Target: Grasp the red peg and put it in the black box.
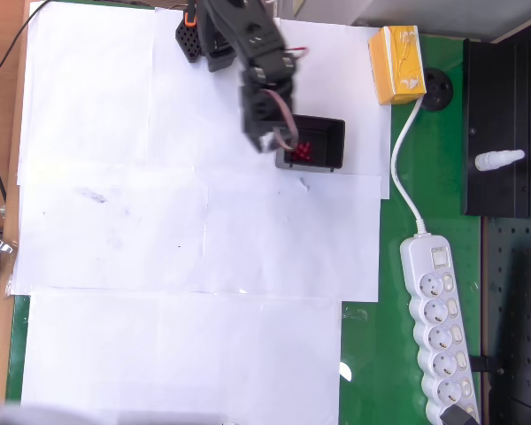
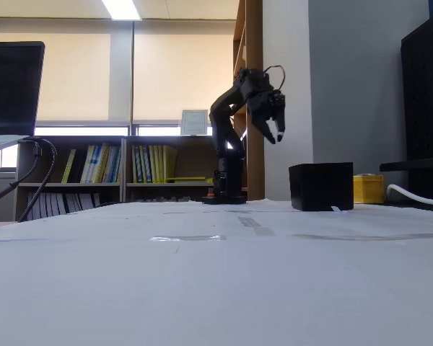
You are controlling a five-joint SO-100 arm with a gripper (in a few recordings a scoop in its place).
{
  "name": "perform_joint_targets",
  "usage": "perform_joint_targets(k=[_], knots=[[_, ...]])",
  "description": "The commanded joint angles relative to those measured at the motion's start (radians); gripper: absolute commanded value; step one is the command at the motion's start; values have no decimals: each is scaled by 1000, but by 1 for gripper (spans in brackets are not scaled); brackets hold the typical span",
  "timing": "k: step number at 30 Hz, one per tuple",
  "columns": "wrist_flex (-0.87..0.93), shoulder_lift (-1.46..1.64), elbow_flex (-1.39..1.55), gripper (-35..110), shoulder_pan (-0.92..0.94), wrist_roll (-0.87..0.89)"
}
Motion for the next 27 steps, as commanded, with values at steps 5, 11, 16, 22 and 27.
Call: perform_joint_targets(k=[5, 11, 16, 22, 27], knots=[[-175, -479, -532, 0, 124, -166], [-195, -701, -805, 0, 207, -175], [-115, -819, -904, 0, 230, -150], [258, -931, -904, 0, 225, -178], [486, -999, -904, 0, 250, -196]])
